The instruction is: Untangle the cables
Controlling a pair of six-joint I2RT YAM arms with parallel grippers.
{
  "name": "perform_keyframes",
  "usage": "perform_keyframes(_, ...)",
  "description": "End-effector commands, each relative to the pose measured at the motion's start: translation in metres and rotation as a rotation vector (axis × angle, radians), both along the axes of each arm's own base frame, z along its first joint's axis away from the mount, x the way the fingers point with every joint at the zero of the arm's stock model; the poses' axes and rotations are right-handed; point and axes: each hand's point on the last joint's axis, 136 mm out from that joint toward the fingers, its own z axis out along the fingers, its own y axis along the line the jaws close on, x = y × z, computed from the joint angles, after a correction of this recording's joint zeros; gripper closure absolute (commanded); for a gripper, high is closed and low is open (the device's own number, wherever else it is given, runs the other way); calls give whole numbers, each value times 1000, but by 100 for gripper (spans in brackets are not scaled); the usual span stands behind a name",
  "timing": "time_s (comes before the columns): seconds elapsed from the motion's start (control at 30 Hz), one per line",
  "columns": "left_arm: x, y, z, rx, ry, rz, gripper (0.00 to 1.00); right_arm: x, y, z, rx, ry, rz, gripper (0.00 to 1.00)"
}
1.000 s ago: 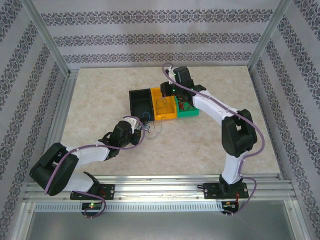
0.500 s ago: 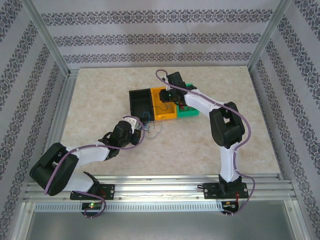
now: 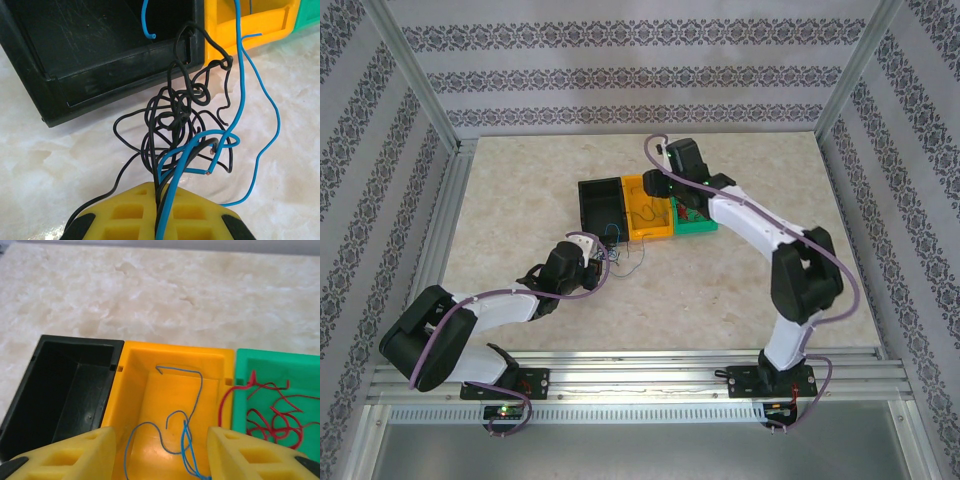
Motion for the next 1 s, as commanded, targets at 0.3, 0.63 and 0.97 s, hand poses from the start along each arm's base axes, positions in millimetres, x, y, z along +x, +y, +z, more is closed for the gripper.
perform_keyframes(0.3, 4, -7, 5, -21, -20, -17, 100, -132, 42, -109, 19, 335, 221, 49)
perform_keyframes(0.63, 2, -6, 3, -21, -17, -21, 100, -119, 55, -149, 57, 420, 155, 49)
perform_keyframes(0.97, 2, 3, 0, 1, -14, 28, 92, -108, 18, -159, 26, 430, 0, 100)
